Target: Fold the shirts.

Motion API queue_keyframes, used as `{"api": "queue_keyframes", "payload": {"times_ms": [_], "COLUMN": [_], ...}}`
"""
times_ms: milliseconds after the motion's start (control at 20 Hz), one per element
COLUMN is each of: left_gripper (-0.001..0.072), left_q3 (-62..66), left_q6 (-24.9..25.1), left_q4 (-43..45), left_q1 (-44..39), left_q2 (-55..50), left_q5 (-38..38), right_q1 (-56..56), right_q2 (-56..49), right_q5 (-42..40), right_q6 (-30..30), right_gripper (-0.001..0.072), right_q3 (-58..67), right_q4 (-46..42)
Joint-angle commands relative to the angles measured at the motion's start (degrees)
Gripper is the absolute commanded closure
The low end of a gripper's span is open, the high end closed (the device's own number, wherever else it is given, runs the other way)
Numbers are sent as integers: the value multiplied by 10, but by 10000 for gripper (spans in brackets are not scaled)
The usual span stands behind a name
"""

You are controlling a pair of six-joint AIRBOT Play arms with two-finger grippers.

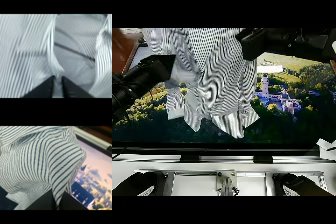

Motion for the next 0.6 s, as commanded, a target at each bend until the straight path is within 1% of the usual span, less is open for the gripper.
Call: {"api": "queue_keyframes", "payload": {"times_ms": [0,50,150,200,250,300,400,450,500,550], "left_gripper": [145,145,145,145,145,147,148,149,155,173], "left_q3": [1,1,1,1,1,1,1,1,1,1], "left_q6": [14,14,14,14,21,30,35,35,35,35], "left_q4": [-11,-11,-11,-11,-10,-10,-10,-10,-10,-10], "left_q1": [-24,-31,-41,-43,-47,-49,-50,-49,-49,-48], "left_q2": [-10,-11,-10,-9,-8,-5,-1,0,-1,-2], "left_q5": [117,156,216,237,249,251,241,233,227,225], "right_q1": [0,0,0,0,0,0,-1,-1,-1,-3], "right_q2": [17,25,42,50,59,68,93,105,118,128], "right_q5": [-66,-82,-110,-116,-116,-113,-97,-82,-55,-15], "right_q6": [-2,7,50,78,119,182,339,386,410,416], "right_gripper": [653,654,654,654,654,653,653,653,653,653], "right_q3": [1,1,1,1,1,1,1,1,1,5], "right_q4": [-26,-53,-129,-175,-235,-316,-557,-668,-767,-833]}}
